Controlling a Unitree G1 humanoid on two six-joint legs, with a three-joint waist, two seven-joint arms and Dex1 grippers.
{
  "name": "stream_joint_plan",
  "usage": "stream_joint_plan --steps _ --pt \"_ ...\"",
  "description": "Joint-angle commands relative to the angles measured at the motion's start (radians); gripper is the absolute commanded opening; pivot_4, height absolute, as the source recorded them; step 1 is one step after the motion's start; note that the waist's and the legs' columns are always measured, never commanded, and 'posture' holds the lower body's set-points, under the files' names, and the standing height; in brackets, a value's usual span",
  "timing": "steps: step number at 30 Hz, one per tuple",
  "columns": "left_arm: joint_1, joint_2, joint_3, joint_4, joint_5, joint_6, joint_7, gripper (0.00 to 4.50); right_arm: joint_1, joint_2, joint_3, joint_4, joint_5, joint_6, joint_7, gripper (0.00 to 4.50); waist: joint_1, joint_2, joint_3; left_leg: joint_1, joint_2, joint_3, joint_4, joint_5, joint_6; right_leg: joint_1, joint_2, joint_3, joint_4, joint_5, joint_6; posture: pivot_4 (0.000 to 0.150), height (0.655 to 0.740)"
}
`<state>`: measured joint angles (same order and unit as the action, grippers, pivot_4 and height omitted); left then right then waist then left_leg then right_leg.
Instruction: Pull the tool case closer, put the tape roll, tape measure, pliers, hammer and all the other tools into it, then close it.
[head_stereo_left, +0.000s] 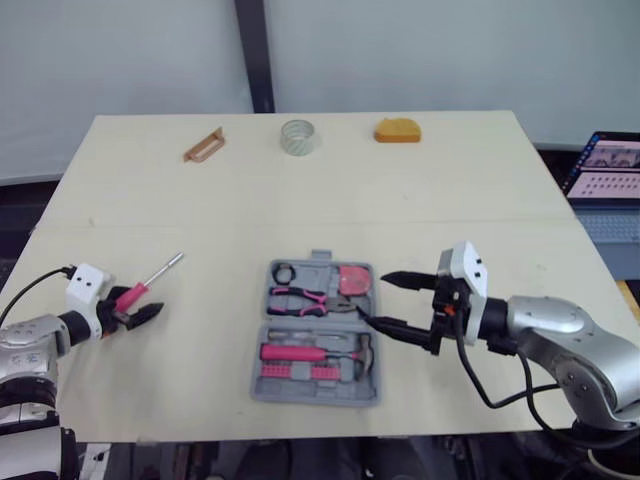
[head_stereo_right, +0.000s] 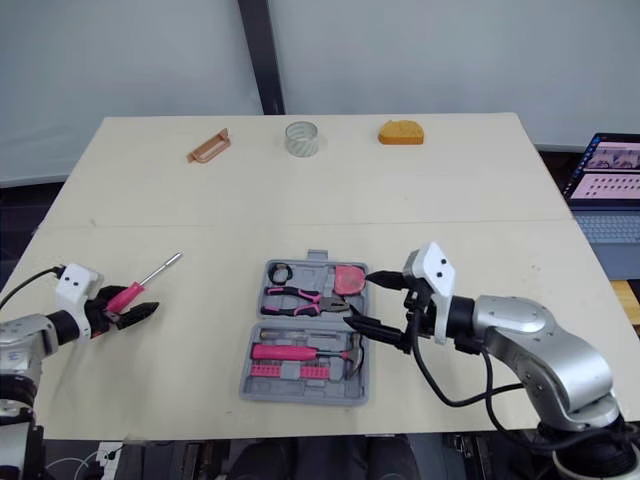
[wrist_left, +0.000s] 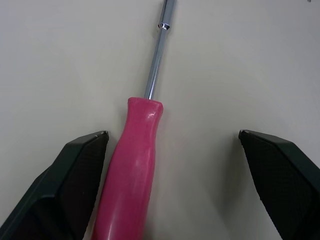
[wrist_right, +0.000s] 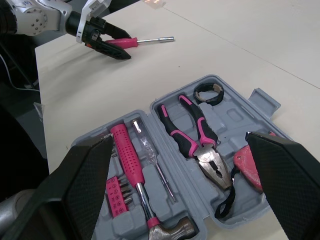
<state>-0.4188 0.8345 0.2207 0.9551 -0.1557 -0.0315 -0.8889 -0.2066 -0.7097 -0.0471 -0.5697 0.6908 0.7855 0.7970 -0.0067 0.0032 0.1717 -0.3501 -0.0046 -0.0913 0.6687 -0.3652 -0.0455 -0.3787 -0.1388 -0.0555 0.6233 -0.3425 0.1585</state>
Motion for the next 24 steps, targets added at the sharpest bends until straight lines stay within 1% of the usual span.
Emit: stream_joint_plan --steps 1,4,7,10,15,24 --pt "0.018 0.010 -0.017 0.019 0.017 0.016 -0.025 4.50 -0.017 0.006 -0.016 -0.035 0.027 0.002 -0.019 4.46 0.000 0.000 0.000 0.000 0.000 0.000 0.000 0.000 0.000 0.000 0.000 0.000 0.000 0.000 0.000 0.150 0.7400" --pt "0.020 0.009 -0.017 0.020 0.017 0.022 -0.025 4.50 -0.026 0.009 -0.012 -0.033 0.035 0.006 -0.025 4.46 0.000 0.000 0.000 0.000 0.000 0.000 0.000 0.000 0.000 0.000 0.000 0.000 0.000 0.000 0.000 0.150 0.7400" --pt "0.017 0.003 -0.019 0.022 0.018 0.024 -0.021 3.67 -0.033 0.010 -0.008 -0.031 0.039 0.009 -0.029 4.50 -0.001 0.000 0.000 0.000 0.000 0.000 0.000 0.000 0.000 0.000 -0.001 -0.003 0.001 0.000 0.000 0.150 0.7400" --pt "0.007 -0.007 -0.024 0.027 0.023 0.024 -0.010 2.41 -0.037 0.009 -0.004 -0.029 0.043 0.012 -0.029 4.50 0.002 0.000 0.000 0.000 0.000 0.000 0.000 0.000 0.000 0.000 -0.003 -0.006 0.001 0.000 0.000 0.150 0.7400" --pt "-0.009 -0.028 -0.034 0.039 0.034 0.012 0.012 2.41 -0.038 0.008 -0.002 -0.033 0.048 0.022 -0.028 4.50 0.006 0.000 0.000 0.001 -0.001 0.000 0.001 0.000 0.000 0.000 -0.004 -0.007 0.003 0.000 0.000 0.150 0.7400" --pt "-0.017 -0.035 -0.040 0.052 0.036 -0.002 0.019 2.41 -0.030 0.008 -0.003 -0.044 0.056 0.025 -0.033 4.50 0.007 0.001 0.000 0.001 -0.001 -0.001 0.004 0.000 0.000 0.002 -0.004 -0.009 0.004 0.000 0.000 0.150 0.7400"
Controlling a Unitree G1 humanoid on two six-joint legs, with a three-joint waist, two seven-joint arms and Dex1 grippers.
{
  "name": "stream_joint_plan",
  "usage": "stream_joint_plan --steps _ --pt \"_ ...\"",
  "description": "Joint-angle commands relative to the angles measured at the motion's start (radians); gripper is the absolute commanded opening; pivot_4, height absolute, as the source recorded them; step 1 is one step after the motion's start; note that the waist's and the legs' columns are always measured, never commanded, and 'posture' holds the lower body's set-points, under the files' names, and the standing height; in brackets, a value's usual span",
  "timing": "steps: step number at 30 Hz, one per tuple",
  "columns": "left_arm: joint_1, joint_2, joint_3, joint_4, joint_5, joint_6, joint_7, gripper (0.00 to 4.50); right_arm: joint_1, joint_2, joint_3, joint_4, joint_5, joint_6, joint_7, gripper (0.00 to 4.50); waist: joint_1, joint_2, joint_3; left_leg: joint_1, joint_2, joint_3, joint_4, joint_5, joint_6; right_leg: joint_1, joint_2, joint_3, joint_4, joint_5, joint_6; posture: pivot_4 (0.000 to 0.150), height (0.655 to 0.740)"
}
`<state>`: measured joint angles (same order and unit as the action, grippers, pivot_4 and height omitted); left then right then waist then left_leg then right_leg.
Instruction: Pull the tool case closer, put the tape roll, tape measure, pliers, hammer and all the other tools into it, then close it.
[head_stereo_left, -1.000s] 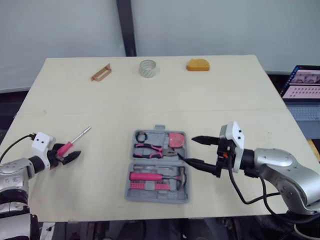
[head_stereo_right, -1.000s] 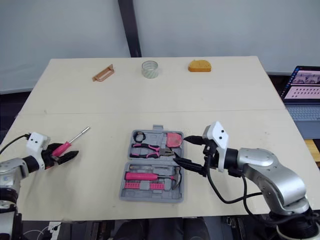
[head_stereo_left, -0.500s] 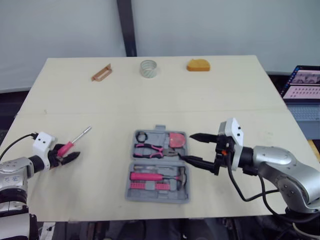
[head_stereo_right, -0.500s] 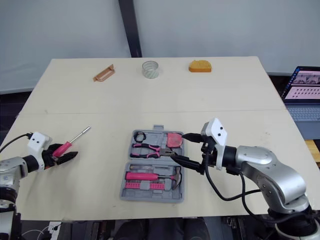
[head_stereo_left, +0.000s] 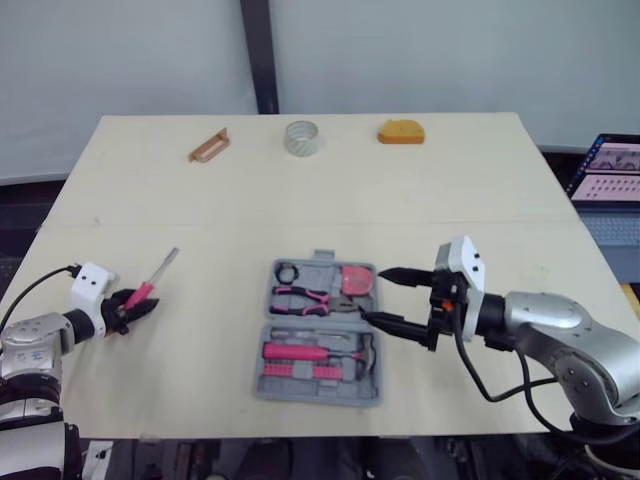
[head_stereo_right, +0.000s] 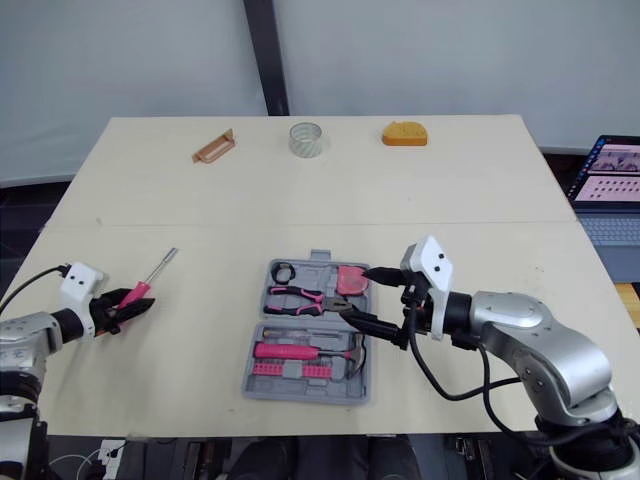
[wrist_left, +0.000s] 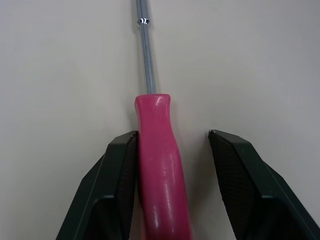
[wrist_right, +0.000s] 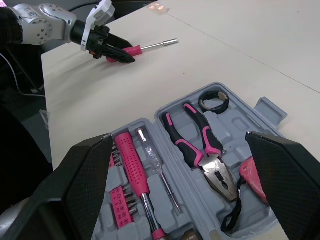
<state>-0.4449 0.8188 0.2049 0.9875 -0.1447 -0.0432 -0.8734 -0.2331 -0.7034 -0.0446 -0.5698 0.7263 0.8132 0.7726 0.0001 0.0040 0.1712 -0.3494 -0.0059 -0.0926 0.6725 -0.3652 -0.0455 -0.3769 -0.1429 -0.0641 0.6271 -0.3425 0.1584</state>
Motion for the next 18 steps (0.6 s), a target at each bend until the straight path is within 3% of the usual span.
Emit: stream_joint_plan --steps 1,3,6,8,18 --pt "0.010 -0.020 -0.024 0.019 0.024 0.009 0.003 2.41 -0.001 0.001 -0.006 -0.045 0.021 -0.004 -0.009 4.50 0.000 0.000 0.000 0.000 0.000 0.000 0.000 0.000 0.000 0.000 0.000 0.000 0.000 0.000 0.000 0.150 0.7400" --pt "0.011 -0.022 -0.021 0.019 0.019 0.012 0.002 2.41 0.001 0.002 -0.006 -0.047 0.022 -0.005 -0.009 4.50 0.000 0.000 0.000 0.000 0.000 0.000 0.000 0.000 0.000 0.000 0.000 0.000 0.000 0.000 0.000 0.150 0.7400" --pt "0.009 -0.025 -0.016 0.021 0.016 0.015 0.008 1.58 0.001 0.005 -0.003 -0.046 0.020 -0.007 -0.010 4.50 0.000 0.000 0.000 0.000 0.000 0.000 0.000 0.000 0.000 0.000 0.000 0.000 0.000 0.000 0.000 0.150 0.7400" --pt "0.011 -0.026 -0.015 0.018 0.015 0.017 0.010 0.65 0.001 0.005 -0.003 -0.045 0.021 -0.009 -0.006 4.50 0.000 0.000 0.000 0.000 0.000 -0.001 0.000 0.000 0.000 0.000 0.000 0.000 0.000 0.000 0.000 0.150 0.7400" --pt "0.000 -0.033 -0.014 0.027 0.021 0.013 0.026 0.65 -0.012 -0.027 0.030 -0.043 0.011 -0.069 0.102 4.50 0.002 0.000 0.000 0.000 0.000 -0.001 0.001 0.000 0.000 0.001 0.000 -0.001 0.000 0.000 0.000 0.150 0.7400"
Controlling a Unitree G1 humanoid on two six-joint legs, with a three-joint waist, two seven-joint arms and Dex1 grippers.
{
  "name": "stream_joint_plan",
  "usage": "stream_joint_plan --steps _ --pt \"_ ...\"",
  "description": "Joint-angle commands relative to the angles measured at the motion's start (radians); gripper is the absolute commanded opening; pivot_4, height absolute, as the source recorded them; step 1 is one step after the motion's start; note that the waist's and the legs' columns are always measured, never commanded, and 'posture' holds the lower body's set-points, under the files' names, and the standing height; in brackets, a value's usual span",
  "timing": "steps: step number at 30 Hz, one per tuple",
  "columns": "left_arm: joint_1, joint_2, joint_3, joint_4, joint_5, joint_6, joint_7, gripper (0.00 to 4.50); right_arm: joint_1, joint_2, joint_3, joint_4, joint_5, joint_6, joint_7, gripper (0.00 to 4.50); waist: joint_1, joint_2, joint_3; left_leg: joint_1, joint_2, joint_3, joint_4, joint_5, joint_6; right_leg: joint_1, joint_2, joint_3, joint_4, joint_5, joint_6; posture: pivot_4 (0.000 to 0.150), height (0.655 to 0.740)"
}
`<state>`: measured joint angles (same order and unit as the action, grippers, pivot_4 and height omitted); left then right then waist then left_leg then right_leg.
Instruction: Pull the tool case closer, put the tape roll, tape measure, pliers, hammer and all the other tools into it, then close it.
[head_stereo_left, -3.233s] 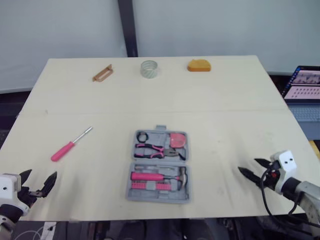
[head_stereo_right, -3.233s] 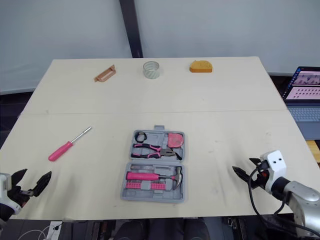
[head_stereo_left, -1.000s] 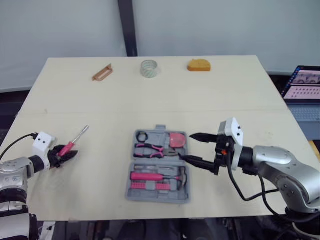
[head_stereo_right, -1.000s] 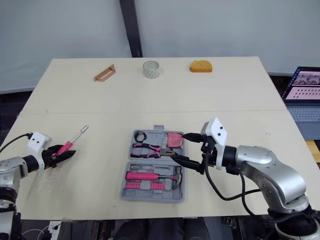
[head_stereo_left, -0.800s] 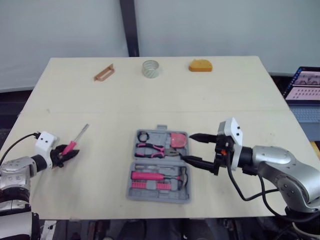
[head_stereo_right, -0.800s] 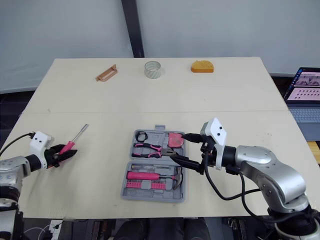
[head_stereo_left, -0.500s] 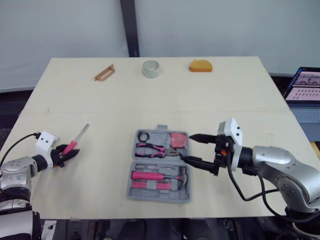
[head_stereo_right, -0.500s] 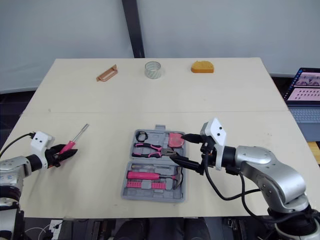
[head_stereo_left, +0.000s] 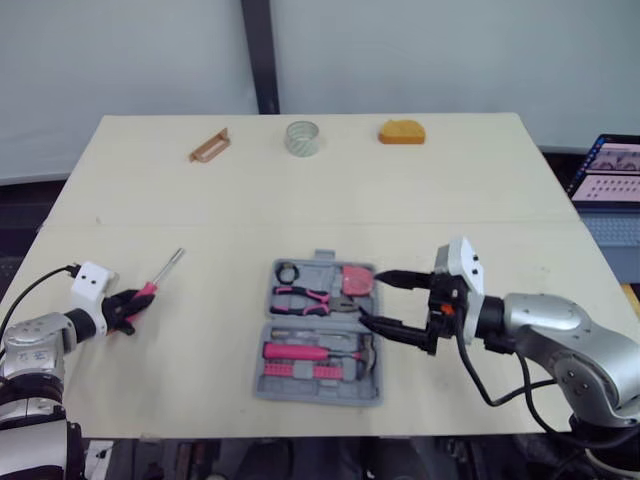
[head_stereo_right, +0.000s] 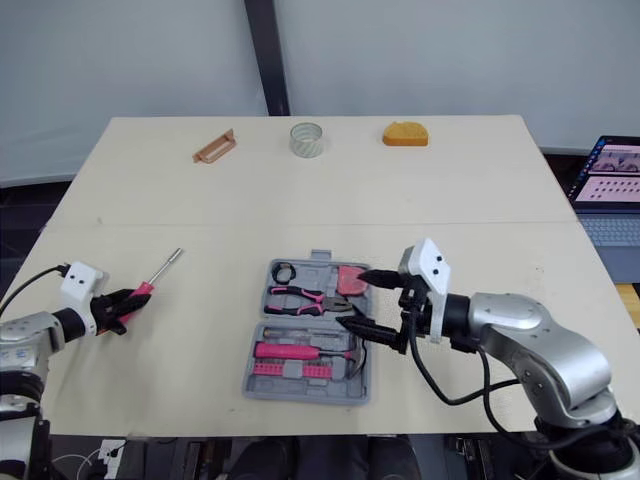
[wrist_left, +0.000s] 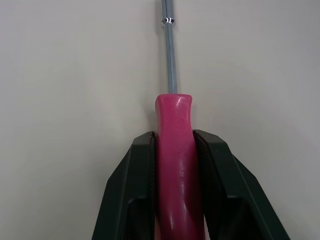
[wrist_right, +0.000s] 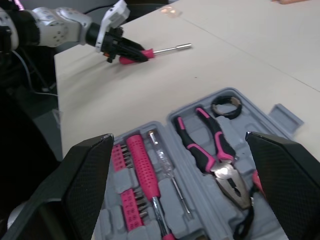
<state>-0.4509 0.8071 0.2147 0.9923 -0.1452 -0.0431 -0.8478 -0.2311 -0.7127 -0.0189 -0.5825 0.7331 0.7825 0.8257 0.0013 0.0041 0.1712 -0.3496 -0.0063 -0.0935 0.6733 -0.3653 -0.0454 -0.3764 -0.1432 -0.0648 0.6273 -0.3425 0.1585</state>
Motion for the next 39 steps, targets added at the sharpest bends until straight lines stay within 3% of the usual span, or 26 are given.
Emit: stream_joint_plan --steps 1,26,30,39 --pt "0.003 -0.021 -0.024 0.024 0.022 0.012 0.001 0.65 -0.016 -0.019 0.008 -0.029 0.003 -0.044 0.054 4.50 0.001 0.000 0.000 0.000 0.000 0.000 0.000 0.000 0.000 0.000 0.000 0.000 0.000 0.000 0.000 0.150 0.7400" --pt "-0.054 -0.012 -0.057 -0.013 0.042 0.019 -0.071 0.65 -0.003 -0.042 0.070 -0.012 -0.161 -0.287 0.140 4.50 0.022 0.000 0.000 -0.001 -0.001 -0.001 0.003 0.000 0.000 0.001 0.000 -0.001 0.000 0.000 0.000 0.150 0.7400" --pt "-0.036 0.012 -0.070 -0.131 0.032 0.043 -0.130 0.65 0.003 -0.041 0.071 -0.010 -0.162 -0.285 0.142 4.50 0.018 -0.001 0.000 -0.002 -0.001 -0.001 0.004 0.000 0.000 0.001 0.000 -0.001 0.000 0.000 0.000 0.150 0.7400" --pt "0.117 0.140 -0.106 -0.765 -0.054 0.298 -0.335 0.65 0.053 -0.081 0.060 0.002 -0.183 -0.311 0.167 4.50 -0.006 -0.003 0.002 -0.003 0.000 -0.003 0.001 0.000 0.000 0.000 0.000 -0.002 -0.001 0.000 0.000 0.150 0.7400"
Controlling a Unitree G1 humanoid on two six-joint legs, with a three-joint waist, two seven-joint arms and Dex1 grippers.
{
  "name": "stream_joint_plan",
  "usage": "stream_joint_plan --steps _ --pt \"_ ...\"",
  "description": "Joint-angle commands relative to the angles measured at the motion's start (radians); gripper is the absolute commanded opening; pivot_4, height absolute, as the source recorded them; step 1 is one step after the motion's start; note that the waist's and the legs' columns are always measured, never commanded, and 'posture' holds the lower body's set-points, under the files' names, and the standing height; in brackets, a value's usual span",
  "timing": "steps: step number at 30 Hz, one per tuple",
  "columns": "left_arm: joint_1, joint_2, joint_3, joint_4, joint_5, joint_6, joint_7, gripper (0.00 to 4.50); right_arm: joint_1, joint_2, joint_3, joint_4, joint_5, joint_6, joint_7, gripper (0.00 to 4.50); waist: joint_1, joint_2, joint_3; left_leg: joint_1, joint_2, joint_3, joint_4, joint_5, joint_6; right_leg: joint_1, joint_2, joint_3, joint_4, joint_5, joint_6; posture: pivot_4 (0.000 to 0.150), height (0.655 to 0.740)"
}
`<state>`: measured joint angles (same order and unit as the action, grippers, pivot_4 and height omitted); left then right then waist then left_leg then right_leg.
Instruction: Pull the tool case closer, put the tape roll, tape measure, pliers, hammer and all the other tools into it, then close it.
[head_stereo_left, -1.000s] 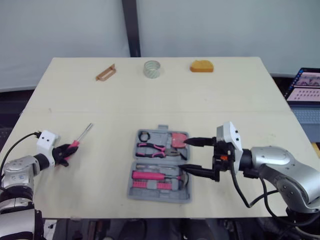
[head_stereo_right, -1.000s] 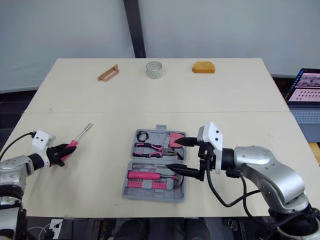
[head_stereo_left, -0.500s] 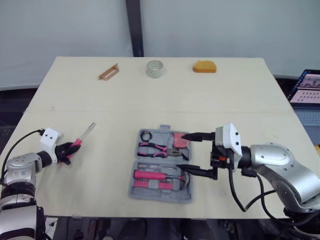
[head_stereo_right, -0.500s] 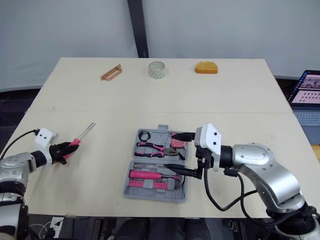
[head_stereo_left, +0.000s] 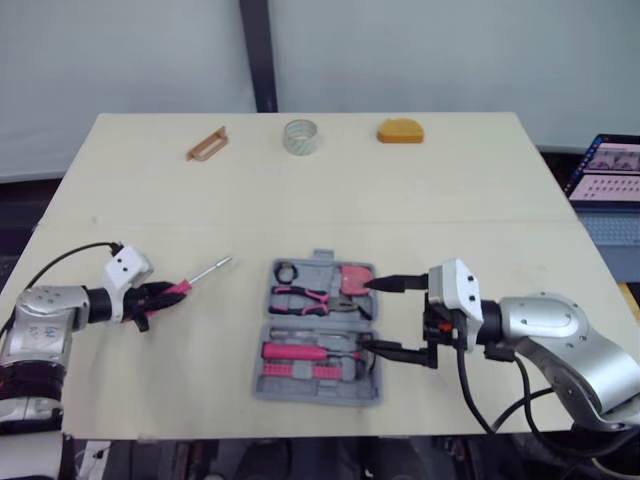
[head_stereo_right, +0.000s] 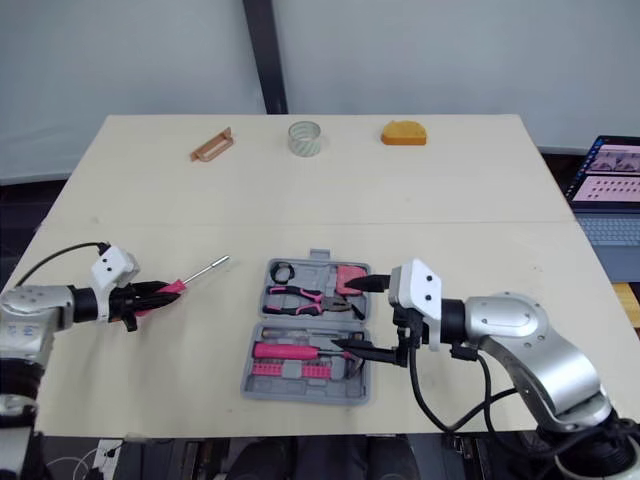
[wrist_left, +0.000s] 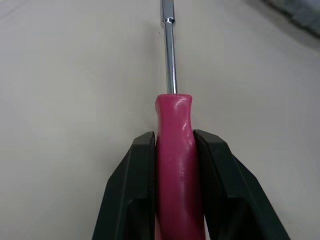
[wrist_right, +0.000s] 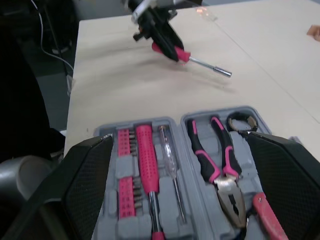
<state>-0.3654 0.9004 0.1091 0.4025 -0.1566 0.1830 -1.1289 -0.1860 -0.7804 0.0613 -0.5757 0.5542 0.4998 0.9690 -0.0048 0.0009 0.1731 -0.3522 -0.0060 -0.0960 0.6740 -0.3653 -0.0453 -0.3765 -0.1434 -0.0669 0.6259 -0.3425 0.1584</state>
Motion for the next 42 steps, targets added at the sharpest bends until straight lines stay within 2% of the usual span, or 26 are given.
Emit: stream_joint_plan --steps 1,7,20,31,36,42 --pt "0.047 0.064 -0.006 -0.238 -0.049 0.103 -0.067 0.65 0.012 -0.016 -0.020 -0.003 -0.008 -0.032 0.026 4.50 -0.001 0.000 0.000 0.000 0.000 0.000 0.000 0.000 0.000 0.000 0.000 0.000 0.000 0.000 0.000 0.150 0.7400" --pt "0.083 0.152 -0.056 -0.579 -0.099 0.320 -0.107 0.65 0.043 -0.031 -0.025 -0.004 -0.013 -0.047 0.038 4.50 0.002 0.000 0.001 0.000 0.000 0.001 -0.001 0.000 0.000 0.000 0.000 0.001 -0.001 0.000 0.000 0.150 0.7400" --pt "0.059 0.225 -0.196 -0.962 -0.165 0.626 -0.074 0.65 0.130 -0.065 -0.036 0.025 -0.057 -0.108 0.069 4.50 0.004 0.000 0.002 0.000 0.000 0.002 -0.001 0.000 0.001 0.000 0.000 0.003 -0.002 0.000 0.000 0.150 0.7400" --pt "-0.004 0.170 -0.386 -1.107 -0.151 0.742 0.028 0.65 0.164 -0.079 -0.059 0.001 -0.051 -0.094 0.064 4.50 0.008 -0.001 0.002 -0.001 0.000 0.002 0.000 -0.001 0.001 0.001 0.000 0.004 -0.003 0.000 0.000 0.150 0.7400" --pt "-0.021 0.168 -0.426 -1.120 -0.139 0.761 0.057 0.65 0.170 -0.081 -0.067 -0.007 -0.041 -0.083 0.060 4.50 0.008 -0.001 0.002 -0.001 0.000 0.002 0.000 -0.001 0.001 0.001 0.000 0.004 -0.004 0.000 0.000 0.150 0.7400" --pt "-0.082 0.125 -0.540 -1.131 -0.094 0.810 0.109 0.65 0.173 -0.086 -0.069 -0.019 -0.031 -0.066 0.061 4.50 0.017 -0.002 0.002 -0.001 -0.001 0.002 0.001 -0.001 0.001 0.001 0.000 0.004 -0.004 0.000 0.000 0.150 0.7400"
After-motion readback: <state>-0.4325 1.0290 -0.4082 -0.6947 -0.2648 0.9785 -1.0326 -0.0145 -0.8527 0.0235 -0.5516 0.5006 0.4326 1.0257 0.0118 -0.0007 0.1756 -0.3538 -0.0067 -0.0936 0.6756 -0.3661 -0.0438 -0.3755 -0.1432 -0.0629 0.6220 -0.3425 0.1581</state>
